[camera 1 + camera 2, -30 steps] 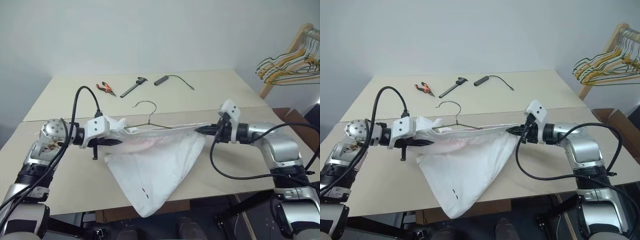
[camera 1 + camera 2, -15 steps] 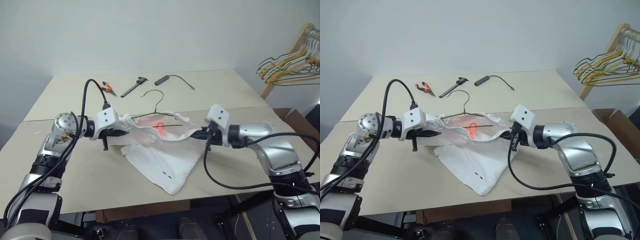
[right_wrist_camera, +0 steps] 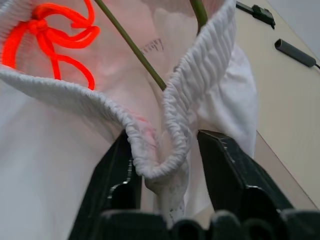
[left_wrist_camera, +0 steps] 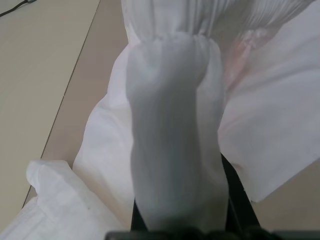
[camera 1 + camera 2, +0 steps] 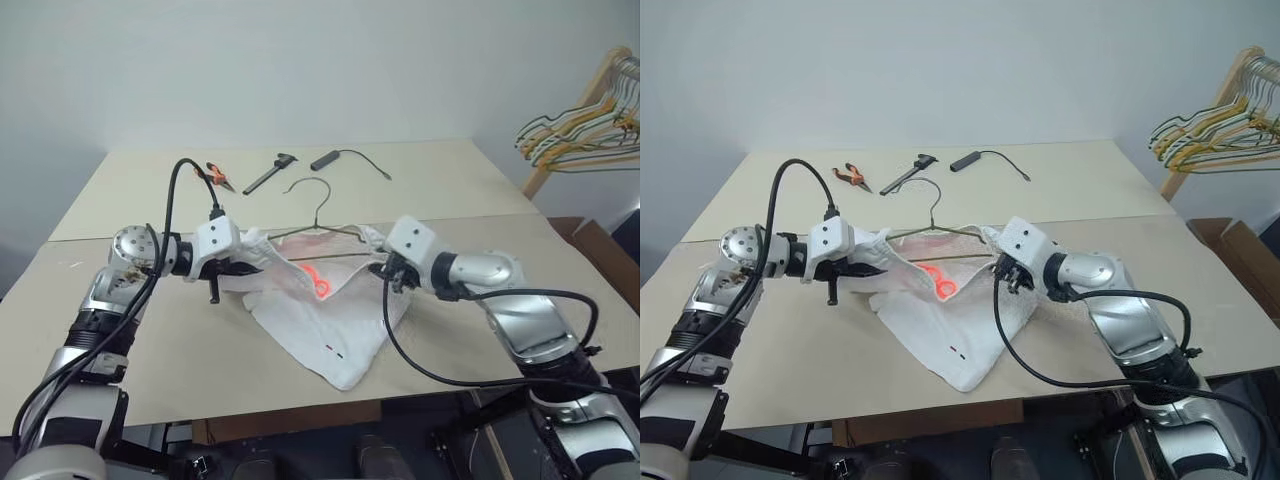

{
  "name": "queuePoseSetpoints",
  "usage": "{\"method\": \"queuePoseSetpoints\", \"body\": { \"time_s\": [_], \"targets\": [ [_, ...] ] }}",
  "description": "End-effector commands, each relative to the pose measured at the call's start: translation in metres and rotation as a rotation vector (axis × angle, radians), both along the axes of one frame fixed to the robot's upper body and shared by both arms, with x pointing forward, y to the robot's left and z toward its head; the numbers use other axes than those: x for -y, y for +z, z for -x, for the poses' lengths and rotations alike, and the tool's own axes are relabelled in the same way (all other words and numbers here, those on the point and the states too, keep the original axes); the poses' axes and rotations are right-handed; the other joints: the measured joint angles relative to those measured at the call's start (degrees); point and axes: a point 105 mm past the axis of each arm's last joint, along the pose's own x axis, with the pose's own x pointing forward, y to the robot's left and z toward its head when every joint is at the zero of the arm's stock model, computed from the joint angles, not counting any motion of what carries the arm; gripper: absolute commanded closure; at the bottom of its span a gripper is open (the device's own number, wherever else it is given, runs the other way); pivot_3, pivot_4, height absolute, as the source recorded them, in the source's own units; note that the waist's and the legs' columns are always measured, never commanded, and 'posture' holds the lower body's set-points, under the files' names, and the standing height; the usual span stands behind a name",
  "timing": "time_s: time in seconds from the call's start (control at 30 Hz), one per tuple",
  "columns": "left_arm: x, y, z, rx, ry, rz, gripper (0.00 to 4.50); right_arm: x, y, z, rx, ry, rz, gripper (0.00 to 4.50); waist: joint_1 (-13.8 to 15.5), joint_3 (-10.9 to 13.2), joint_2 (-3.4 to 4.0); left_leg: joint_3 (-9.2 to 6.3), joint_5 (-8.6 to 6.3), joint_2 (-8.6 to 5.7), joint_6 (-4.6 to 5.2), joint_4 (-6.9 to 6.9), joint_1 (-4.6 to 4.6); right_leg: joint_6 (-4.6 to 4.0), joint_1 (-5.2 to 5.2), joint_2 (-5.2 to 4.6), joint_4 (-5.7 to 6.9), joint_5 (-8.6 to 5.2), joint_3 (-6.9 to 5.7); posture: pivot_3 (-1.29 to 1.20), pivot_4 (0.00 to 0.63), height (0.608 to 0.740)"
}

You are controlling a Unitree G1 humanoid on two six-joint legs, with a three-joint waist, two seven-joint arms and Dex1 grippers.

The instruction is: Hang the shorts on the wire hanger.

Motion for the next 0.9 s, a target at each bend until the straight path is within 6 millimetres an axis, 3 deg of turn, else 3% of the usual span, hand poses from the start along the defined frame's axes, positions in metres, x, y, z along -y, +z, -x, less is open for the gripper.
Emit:
{"method": "queuePoseSetpoints", "body": {
  "time_s": [0.03,0.07,0.23,0.3,0.5,0.67,0.9],
  "targets": [
    [0.002,0.021,-0.005,0.07,-0.006,0.03,4.5,0.004,0.019,0.027,0.007,0.168,0.012,1.14,0.05,0.0,0.0,0.0,-0.01,0.0,0.01,0.0,0.01,0.0,0.02,0.0,-0.01,0.0,-0.01,-0.07,0.0,0.74],
    [0.002,0.021,-0.005,0.071,-0.007,0.031,4.5,0.007,0.023,0.033,-0.002,0.203,0.014,0.82,0.09,0.0,0.0,0.0,-0.01,0.0,0.01,0.0,0.0,0.01,0.02,0.0,-0.02,0.0,-0.01,-0.07,0.0,0.74],
    [0.002,0.022,-0.005,0.069,-0.02,0.019,4.5,0.026,0.076,0.028,0.031,0.214,-0.072,0.82,-0.52,0.0,0.0,0.05,-0.01,0.02,0.02,0.03,0.1,-0.01,0.04,0.0,0.04,0.01,0.03,-0.09,0.0,0.74],
    [0.002,0.022,-0.006,0.07,-0.031,0.009,4.5,0.028,0.087,0.021,0.039,0.23,-0.049,0.82,-0.49,0.0,0.0,0.05,0.0,0.02,0.01,0.02,0.15,-0.03,0.05,0.01,0.08,0.02,0.04,-0.09,0.0,0.74],
    [0.008,0.026,-0.008,0.08,-0.068,0.009,4.5,0.03,0.069,-0.009,-0.047,0.265,0.12,0.82,-0.82,-0.02,-0.01,0.08,-0.01,0.06,0.01,0.03,0.16,-0.04,0.08,0.05,0.04,0.02,0.04,-0.09,0.0,0.74],
    [0.014,0.029,-0.006,0.088,-0.095,0.014,4.5,0.016,0.057,-0.025,-0.096,0.309,0.18,0.82,-1.59,-0.01,0.0,0.06,-0.01,0.05,0.01,0.03,0.01,-0.03,-0.07,0.05,0.05,0.02,0.04,-0.08,0.0,0.74],
    [0.017,0.028,-0.003,0.086,-0.113,0.015,4.5,0.004,0.043,-0.035,-0.153,0.346,0.226,0.82,-1.9,-0.01,0.0,0.03,-0.01,0.06,0.01,0.03,0.0,-0.02,-0.06,0.04,0.06,0.01,0.04,-0.07,0.0,0.74]
  ]
}}
